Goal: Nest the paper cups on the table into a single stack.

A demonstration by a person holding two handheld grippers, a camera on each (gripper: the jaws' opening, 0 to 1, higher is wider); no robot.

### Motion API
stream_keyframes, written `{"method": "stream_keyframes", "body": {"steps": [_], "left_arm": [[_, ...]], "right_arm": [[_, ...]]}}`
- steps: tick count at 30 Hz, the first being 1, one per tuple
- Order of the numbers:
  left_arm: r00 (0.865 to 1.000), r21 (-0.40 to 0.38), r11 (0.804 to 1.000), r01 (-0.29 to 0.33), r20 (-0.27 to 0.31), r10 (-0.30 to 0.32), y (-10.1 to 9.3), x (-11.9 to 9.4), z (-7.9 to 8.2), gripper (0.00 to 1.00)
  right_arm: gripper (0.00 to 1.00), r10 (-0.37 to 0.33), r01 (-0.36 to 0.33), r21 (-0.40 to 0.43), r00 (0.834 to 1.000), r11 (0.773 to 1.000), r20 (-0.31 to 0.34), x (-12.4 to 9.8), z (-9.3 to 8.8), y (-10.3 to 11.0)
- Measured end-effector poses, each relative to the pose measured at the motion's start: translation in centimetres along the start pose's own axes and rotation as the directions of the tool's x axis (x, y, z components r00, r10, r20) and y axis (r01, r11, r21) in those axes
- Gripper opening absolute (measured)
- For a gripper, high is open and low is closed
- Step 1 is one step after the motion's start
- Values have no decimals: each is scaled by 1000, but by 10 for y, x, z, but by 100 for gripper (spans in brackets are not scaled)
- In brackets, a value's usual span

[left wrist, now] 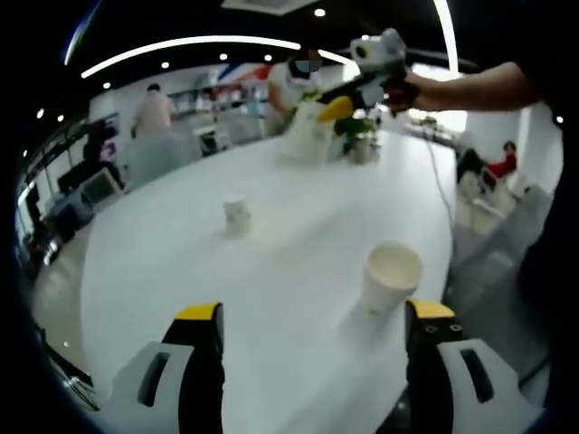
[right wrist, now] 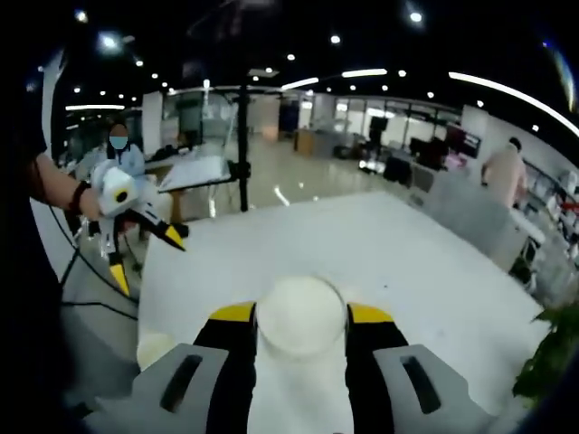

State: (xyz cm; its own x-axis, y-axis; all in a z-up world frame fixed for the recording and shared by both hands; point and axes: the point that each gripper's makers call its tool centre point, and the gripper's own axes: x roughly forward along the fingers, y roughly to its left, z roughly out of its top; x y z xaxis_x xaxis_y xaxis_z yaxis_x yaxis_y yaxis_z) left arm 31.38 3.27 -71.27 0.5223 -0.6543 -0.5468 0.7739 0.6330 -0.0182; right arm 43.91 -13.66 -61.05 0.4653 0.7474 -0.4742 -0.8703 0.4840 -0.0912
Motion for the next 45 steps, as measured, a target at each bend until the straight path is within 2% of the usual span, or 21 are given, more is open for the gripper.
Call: {"method": "stream_keyframes", "body": {"steps": [9,17,19,24,25,30,33,37,45], "left_arm": [[1000,-8,1000,17,13,-17,-1,6,7,81],[999,-15,999,33,23,-32,-5,10,11,81],[999,-28,999,38,26,-37,-5,12,11,81],[997,-41,997,66,49,-64,-12,16,21,77],[995,-54,995,83,68,-80,-15,17,26,75],[991,-63,992,112,75,-107,-22,21,31,74],[986,-100,987,126,122,-114,-27,21,43,73],[978,-140,977,160,157,-138,-36,23,50,73],[959,-169,961,219,219,-180,-53,25,66,69]], "right_arm": [[34,-4,0,54,997,999,73,-13,9,21],[34,3,-10,90,997,996,81,-12,-4,46],[34,2,-15,124,995,992,103,-13,-5,52],[34,7,-22,149,995,989,101,-9,-15,62],[34,10,-26,158,994,987,105,-9,-16,64],[34,19,-39,172,993,984,117,-10,-13,68],[34,33,-56,172,990,984,134,-10,-8,73],[34,46,-75,181,987,981,157,-9,-5,82],[34,69,-107,208,981,972,181,-6,-6,95]]}}
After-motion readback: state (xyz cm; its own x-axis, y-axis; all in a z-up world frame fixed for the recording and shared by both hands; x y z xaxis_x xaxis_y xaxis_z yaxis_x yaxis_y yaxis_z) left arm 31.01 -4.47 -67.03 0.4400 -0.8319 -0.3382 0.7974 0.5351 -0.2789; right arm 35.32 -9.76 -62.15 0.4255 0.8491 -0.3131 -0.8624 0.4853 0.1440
